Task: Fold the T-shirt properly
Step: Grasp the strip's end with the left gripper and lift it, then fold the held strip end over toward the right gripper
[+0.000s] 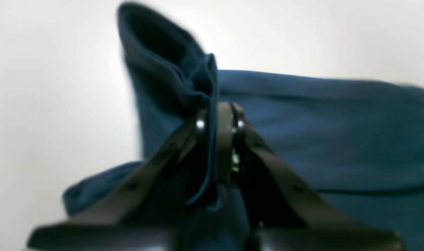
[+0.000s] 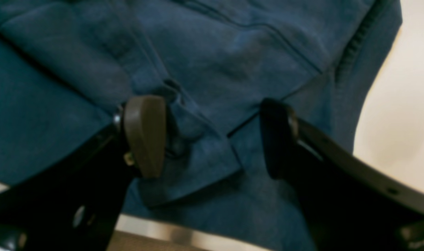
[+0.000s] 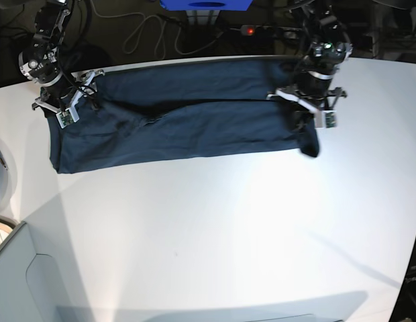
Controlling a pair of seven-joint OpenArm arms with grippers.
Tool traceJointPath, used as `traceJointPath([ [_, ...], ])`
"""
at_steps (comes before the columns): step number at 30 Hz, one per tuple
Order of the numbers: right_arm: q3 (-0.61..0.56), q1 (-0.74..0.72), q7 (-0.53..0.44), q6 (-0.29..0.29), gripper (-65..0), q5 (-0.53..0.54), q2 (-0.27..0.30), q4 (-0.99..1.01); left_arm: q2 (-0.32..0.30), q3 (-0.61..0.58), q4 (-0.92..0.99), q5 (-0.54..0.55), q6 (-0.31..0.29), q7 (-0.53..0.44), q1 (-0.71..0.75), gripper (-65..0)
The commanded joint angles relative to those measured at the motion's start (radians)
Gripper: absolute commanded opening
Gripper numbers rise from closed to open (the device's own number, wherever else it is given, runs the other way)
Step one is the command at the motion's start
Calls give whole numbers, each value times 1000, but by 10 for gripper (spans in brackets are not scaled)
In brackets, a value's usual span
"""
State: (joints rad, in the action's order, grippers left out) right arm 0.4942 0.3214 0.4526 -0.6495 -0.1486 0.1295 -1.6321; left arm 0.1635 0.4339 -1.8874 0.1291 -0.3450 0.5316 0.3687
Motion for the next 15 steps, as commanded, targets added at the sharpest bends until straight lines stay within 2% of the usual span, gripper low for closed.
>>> traceJointPath([
  [1,4,-1,-7,-10,-248,7,11,-15,-6,-30,-21,4,5,-26,10,-650],
  [6,4,-3,-7,-10,-248,7,11,-15,-6,-241,-14,4,8,-24,20,-650],
  [15,4,-14,-5,-10,-248,5,11,-15,-6,-505,93,4,8,-31,-27,-650],
])
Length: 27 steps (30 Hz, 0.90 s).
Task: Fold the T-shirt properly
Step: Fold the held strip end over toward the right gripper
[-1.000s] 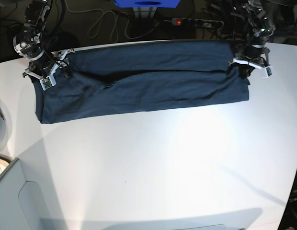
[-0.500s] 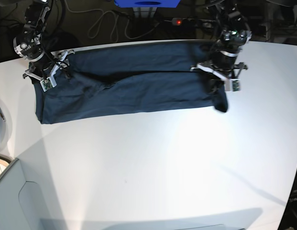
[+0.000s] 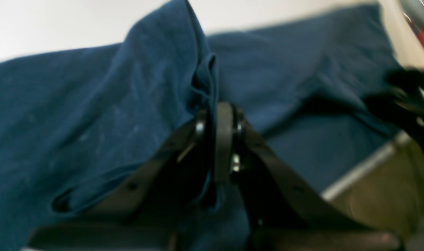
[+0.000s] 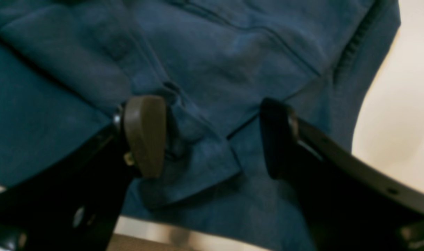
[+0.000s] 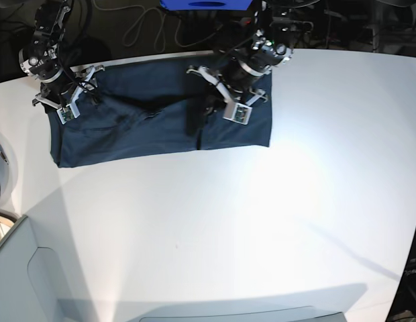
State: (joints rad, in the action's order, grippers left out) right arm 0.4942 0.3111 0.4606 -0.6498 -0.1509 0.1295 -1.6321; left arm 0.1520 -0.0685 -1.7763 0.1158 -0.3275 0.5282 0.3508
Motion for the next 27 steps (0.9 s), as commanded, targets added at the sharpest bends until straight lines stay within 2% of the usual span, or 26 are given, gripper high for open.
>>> traceJointPath([
  [1,4,-3,-13,-9,-248,7,12,-15,5,-18,3,17,-9,-27,-22,-650],
  [12,-7,0,-13,-9,-248,7,34,-15,5,-155,123,25,-6,-29,-155,-650],
  [16,-7,1,-13,-9,-248,7,34,-15,5,-216,151,26,89,-29,-192,-650],
  [18,-7,1,-13,-9,-248,7,34,-15,5,-239,178,26,117,-30,-213,-650],
  [27,-7,4,-13,-9,-248,7,55,-13,5,-279,209,26,124,-30,-238,-650],
])
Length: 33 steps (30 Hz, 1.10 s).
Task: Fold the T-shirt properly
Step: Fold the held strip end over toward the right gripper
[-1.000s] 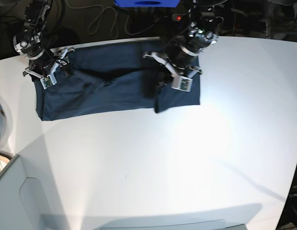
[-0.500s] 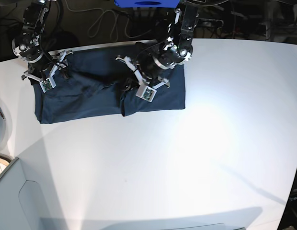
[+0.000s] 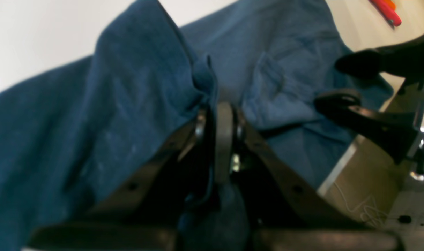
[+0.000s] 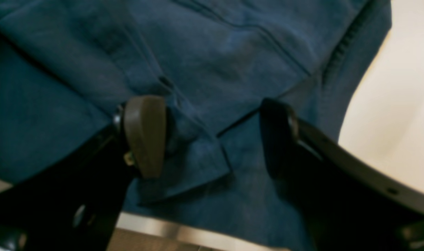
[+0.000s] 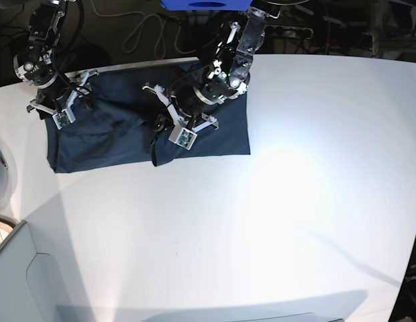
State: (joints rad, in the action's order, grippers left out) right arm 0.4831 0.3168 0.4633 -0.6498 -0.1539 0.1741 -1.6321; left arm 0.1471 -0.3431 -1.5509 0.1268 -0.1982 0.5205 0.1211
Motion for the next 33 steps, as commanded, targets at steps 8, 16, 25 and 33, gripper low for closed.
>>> traceJointPath([
  [8,4,-2,-16,-9,-248,10,11,-15,10,-4,-16,15,-4,-13,-11,-625],
  [16,4,-2,-15,-9,-248,10,11,-15,10,0,-132,17,-4,-21,32,-453],
  [25,4,-3,-15,-9,-248,10,5,-15,-67,137,-283,15,-4,-21,142,-453],
  [33,4,-3,-15,-9,-248,12,3,-15,-65,269,-204,15,-13,-21,182,-453],
])
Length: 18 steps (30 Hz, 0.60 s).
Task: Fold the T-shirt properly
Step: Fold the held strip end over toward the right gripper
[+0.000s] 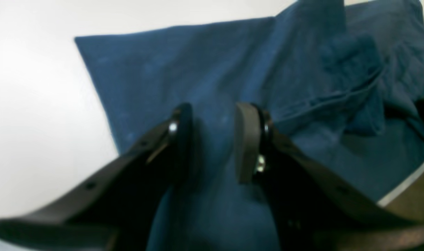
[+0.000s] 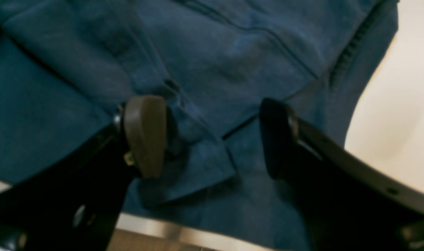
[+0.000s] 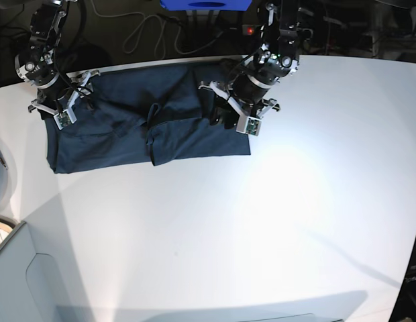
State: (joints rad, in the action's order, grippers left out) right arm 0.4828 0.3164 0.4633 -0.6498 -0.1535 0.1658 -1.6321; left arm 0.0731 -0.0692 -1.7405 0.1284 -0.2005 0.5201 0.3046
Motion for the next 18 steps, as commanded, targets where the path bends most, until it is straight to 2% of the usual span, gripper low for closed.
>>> traceJointPath([
  [1,4,-3,-15,-9,-248,12,10,-15,11,-7,0,14,-11,-19,-6,-453],
  [10,4,-3,-15,-9,-248,12,10,-15,8,-269,126,14,-12,-18,-58,-453],
  [14,7,-4,-13,-9,-248,12,10,-15,8,-392,110,14,-12,-13,-77,-453],
  [18,12,-7,-15,-9,-248,12,10,-17,-32,-458,49,14,-12,-12,-84,-453],
])
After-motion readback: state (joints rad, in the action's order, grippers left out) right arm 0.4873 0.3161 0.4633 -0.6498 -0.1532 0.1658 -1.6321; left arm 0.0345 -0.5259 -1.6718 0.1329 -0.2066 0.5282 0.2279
